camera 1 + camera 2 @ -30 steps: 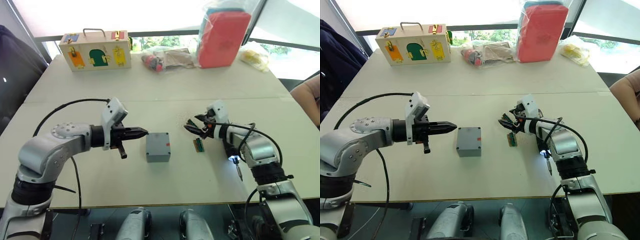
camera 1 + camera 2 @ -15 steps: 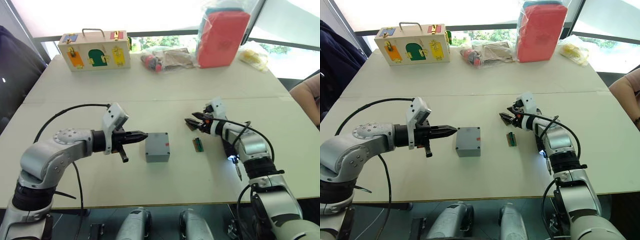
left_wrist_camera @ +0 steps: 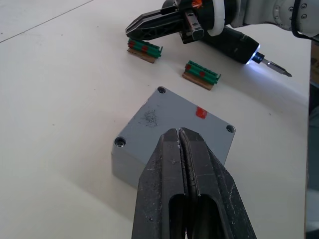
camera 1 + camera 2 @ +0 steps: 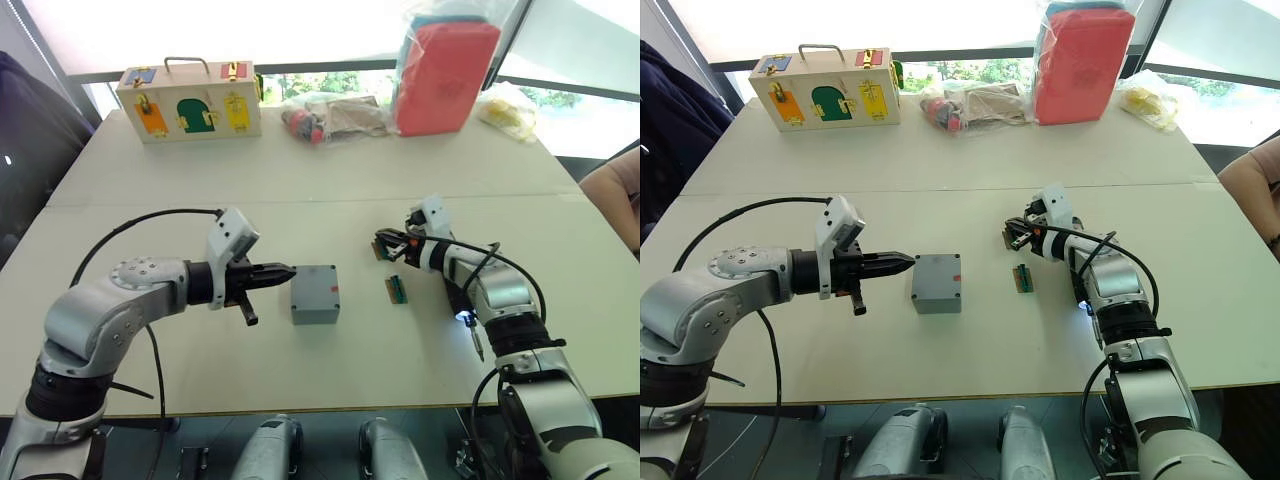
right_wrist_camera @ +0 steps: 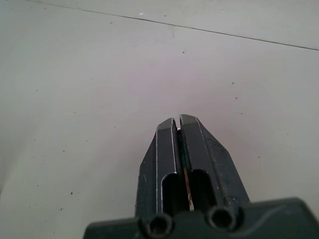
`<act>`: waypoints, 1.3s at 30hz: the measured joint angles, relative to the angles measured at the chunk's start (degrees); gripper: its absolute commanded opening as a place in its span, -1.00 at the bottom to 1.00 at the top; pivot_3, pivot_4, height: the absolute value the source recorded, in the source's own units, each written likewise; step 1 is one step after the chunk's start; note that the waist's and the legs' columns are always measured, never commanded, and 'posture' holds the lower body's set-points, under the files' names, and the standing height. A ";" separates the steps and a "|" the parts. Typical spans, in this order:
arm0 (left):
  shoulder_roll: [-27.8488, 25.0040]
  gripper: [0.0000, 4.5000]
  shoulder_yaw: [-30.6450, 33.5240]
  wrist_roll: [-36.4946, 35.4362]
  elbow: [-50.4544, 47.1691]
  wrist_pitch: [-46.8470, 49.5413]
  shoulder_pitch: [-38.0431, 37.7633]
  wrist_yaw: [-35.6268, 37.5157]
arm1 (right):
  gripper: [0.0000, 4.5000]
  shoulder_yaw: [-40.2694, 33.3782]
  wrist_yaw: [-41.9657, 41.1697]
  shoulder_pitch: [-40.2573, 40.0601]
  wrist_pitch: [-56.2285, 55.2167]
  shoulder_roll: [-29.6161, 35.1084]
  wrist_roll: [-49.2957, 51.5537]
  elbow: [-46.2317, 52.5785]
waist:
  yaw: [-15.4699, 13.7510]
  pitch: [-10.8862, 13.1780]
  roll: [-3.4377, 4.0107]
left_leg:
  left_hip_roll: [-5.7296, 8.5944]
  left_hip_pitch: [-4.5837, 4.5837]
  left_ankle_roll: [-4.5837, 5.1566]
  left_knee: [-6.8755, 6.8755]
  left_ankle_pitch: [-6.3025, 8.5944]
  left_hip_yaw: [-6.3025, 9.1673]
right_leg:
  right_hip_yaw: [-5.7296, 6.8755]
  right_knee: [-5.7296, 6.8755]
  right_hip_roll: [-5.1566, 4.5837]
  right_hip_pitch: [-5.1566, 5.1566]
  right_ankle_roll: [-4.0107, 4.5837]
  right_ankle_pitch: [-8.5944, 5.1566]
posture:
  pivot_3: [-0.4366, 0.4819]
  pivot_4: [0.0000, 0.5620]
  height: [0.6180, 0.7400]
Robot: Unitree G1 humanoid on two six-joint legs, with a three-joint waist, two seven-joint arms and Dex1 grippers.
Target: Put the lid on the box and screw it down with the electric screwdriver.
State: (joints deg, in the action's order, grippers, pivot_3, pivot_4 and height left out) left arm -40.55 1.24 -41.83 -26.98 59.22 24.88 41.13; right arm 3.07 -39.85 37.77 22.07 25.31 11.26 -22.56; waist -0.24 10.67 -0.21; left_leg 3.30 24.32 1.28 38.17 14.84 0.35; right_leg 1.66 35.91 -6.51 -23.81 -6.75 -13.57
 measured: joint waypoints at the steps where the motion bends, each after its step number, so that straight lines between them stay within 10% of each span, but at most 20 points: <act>1: 0.00 -1.00 -0.01 0.02 0.00 -0.01 0.00 0.00 | -0.99 0.00 -0.02 -0.04 -0.01 0.02 -0.02 0.15 | 0.01 0.00 0.00 | 0.00 0.00 0.00 0.00 0.00 0.00 | 0.00 0.00 0.00 0.00 0.00 0.00 | -0.05 -0.47 1.00; 21: -8.86 -1.00 0.20 0.18 0.93 -1.47 -2.35 6.88 | -0.99 -0.73 -3.87 -9.19 16.17 2.41 12.11 38.42 | -0.28 0.00 0.00 | -0.02 0.05 -0.01 -0.01 0.00 -0.02 | -0.06 0.09 0.01 -0.17 0.07 -0.04 | -0.05 -0.47 1.00; 39: -6.97 -1.00 -0.60 1.91 1.02 -3.53 -2.73 5.57 | -0.99 5.82 -0.23 -12.90 14.35 -0.05 8.96 37.19 | -0.37 0.00 0.00 | 0.00 0.06 -0.02 -0.01 -0.02 -0.04 | -0.08 0.12 0.01 -0.25 0.08 -0.05 | -0.05 -0.47 1.00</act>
State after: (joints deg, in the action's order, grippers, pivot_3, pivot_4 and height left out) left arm -47.52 0.64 -39.91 -25.96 55.69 22.14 46.70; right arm 8.89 -40.08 24.87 36.42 25.26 20.21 14.63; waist -0.61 10.67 -0.22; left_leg 3.30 24.38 1.26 38.16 14.82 0.31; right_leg 1.58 36.03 -6.51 -24.05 -6.66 -13.62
